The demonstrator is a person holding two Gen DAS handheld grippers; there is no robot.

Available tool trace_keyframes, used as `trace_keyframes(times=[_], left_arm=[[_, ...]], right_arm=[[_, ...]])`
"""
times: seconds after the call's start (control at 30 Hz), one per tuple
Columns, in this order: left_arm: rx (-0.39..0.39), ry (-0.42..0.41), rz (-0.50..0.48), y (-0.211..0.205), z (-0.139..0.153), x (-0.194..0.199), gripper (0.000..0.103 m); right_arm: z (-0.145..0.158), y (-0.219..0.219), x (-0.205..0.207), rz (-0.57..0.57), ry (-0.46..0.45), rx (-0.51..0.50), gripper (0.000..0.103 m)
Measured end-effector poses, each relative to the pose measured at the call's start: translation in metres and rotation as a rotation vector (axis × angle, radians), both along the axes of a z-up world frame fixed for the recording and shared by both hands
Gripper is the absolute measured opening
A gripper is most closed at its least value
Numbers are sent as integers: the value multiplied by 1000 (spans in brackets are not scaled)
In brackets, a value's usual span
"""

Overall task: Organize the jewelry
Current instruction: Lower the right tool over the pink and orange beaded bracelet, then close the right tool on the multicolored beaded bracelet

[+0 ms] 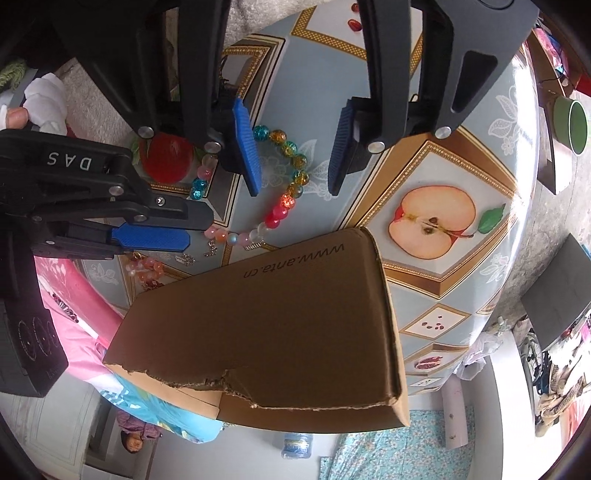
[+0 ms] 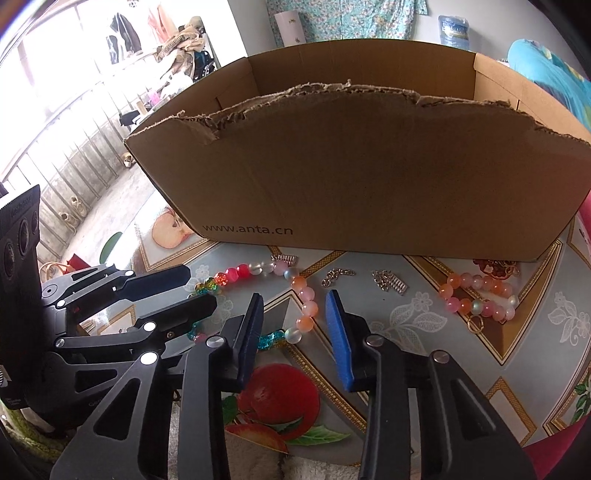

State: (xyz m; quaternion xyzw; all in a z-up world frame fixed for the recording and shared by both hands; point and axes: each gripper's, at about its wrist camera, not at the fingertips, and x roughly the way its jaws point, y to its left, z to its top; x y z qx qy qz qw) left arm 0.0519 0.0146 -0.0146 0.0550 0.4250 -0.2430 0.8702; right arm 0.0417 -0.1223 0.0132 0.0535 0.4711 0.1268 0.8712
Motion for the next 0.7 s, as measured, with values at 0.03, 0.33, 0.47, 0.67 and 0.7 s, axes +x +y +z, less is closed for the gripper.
trace_keyframes(times=[0.03,0.33,0.47,0.67,0.7], left_arm=[[12,-3,-11,-3,-1,1,36],[91,-40,-32,-20,-4,8,9],[24,-40,-17,-11,6,5,8],[-33,-74,-7,2,30,-17,8],[-40,-86,-5,4,35,-22,8]], right_arm=[[-1,1,2,3,6,-2,33],[-10,6,10,16,22,-39,10],[-2,5,2,27,-9,-18,10],[15,2,-20,49,-78,12,10],[19,2,-24,52,-94,14,10]])
